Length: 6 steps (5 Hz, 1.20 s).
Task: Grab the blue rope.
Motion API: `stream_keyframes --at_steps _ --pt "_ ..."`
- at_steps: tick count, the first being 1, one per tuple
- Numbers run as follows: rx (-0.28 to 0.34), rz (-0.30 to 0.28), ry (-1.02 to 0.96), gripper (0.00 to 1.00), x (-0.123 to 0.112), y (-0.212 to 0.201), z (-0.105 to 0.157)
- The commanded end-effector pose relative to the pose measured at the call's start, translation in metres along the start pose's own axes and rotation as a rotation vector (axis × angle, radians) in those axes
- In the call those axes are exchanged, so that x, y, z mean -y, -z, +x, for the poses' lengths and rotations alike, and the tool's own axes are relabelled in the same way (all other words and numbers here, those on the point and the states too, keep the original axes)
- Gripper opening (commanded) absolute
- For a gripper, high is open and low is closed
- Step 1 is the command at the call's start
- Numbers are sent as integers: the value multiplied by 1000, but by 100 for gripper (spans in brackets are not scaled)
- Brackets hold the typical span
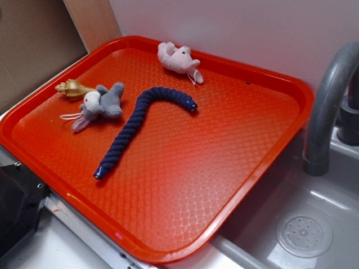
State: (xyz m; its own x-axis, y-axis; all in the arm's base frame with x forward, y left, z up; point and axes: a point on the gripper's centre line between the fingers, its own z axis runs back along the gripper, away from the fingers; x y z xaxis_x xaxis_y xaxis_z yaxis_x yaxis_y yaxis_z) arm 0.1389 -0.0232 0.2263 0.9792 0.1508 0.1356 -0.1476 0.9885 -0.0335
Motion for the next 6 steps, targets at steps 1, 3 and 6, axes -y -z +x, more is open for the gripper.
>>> stream_keyframes --at_steps 1,3,6 --pt "28 68 -115 100 16 51 29" --pt "-14 40 -98 100 23 113 31" --pt "-74 59 -41 100 26 187 21"
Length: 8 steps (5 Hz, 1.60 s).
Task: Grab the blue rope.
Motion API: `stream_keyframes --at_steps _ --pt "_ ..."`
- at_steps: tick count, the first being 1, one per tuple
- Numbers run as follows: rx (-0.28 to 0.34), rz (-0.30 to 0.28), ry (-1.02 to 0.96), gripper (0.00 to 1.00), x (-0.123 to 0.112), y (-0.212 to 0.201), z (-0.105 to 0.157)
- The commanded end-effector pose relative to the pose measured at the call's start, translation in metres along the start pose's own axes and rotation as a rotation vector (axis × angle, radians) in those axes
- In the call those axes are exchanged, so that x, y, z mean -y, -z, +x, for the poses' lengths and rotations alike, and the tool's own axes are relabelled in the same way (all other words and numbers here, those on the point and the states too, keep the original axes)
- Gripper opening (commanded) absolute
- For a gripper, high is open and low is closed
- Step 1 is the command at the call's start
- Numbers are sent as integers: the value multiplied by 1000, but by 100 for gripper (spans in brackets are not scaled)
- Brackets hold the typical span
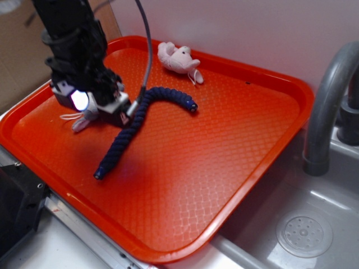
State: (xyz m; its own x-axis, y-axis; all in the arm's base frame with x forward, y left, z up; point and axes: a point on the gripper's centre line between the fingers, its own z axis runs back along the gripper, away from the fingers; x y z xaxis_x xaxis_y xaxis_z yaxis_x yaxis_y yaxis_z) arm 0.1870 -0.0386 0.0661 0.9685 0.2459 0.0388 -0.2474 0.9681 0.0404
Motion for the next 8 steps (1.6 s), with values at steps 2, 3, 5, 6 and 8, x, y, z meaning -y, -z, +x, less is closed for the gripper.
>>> stream_keyframes --at_steps 2,3,5,6,8 --pt "10 -67 112 100 15 39 -2" --pt "3 -72 114 0 13 46 -5" --pt "-15 -65 99 0 4 53 -1" --pt "-17 15 111 0 1 42 3" --pt "46 -34 178 0 -1 -41 7"
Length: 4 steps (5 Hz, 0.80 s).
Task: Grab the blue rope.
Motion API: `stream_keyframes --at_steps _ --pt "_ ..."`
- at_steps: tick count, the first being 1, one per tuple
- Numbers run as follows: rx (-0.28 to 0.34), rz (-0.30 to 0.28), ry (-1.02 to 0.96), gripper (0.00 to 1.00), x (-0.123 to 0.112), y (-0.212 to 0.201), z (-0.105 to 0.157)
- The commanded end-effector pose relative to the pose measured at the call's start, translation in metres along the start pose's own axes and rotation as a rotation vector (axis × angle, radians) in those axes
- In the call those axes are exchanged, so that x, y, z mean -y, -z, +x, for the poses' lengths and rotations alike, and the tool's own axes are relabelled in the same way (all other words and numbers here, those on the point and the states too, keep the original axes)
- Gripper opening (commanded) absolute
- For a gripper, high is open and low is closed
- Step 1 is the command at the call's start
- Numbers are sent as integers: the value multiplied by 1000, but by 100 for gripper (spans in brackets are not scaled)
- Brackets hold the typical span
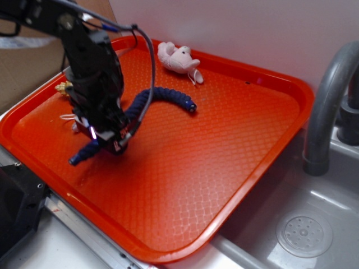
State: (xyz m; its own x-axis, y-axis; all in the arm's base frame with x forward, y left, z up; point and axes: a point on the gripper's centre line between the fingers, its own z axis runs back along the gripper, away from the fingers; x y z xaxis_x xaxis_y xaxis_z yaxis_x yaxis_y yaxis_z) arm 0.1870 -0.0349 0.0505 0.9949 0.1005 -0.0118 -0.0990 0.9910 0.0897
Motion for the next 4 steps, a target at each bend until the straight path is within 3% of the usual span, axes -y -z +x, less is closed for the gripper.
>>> stream_keyframes --at_steps 1,2,3,4 --pt "117 -119 29 0 -3 -108 3" --pt "177 -203 5 0 -10 -157 -5" --pt "200 -200 -3 0 -13 -186 4" --pt "162 -140 -31 0 -12 -169 18"
